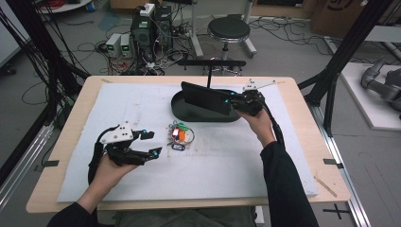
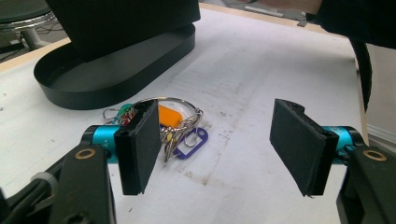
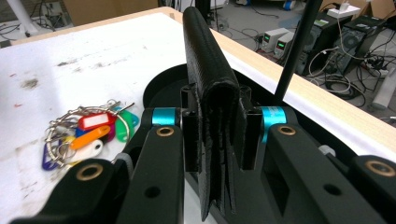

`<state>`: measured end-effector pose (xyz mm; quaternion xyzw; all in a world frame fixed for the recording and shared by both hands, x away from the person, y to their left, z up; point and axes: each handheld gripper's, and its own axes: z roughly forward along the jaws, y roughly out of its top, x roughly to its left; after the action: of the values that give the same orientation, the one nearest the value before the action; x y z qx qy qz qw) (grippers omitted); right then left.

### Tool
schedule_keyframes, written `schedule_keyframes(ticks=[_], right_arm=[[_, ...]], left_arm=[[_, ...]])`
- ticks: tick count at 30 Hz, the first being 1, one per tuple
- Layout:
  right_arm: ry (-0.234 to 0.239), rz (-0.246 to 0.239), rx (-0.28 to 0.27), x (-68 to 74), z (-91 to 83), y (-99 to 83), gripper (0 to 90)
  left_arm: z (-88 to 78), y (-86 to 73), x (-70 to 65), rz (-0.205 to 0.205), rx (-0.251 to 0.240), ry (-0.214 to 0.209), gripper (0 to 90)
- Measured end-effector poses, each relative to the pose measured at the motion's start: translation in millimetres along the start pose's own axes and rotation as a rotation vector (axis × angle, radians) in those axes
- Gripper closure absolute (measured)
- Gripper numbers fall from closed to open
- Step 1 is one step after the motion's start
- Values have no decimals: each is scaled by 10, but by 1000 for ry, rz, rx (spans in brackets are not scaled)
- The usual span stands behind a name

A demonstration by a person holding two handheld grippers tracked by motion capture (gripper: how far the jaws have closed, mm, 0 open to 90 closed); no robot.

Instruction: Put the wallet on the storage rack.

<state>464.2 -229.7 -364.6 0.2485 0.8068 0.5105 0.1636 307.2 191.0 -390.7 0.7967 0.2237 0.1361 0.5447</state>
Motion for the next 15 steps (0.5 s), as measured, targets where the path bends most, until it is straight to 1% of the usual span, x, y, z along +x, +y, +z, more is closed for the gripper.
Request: schedule_keyframes(ticks=[4, 8, 13, 15], right_arm=[[-7, 29, -13, -45, 93, -50, 772], [-30, 41, -21, -84, 157, -86, 772], [-32, 71, -27, -126, 229, -141, 772], [-38, 73, -25, -133, 262, -159, 772]], left_arm=[[-9, -16, 12, -6, -2, 3, 334], [-27, -28, 16, -6, -8, 4, 334], [-26, -43, 21, -11, -10, 4, 334], [-20, -47, 19, -9, -8, 3, 334]])
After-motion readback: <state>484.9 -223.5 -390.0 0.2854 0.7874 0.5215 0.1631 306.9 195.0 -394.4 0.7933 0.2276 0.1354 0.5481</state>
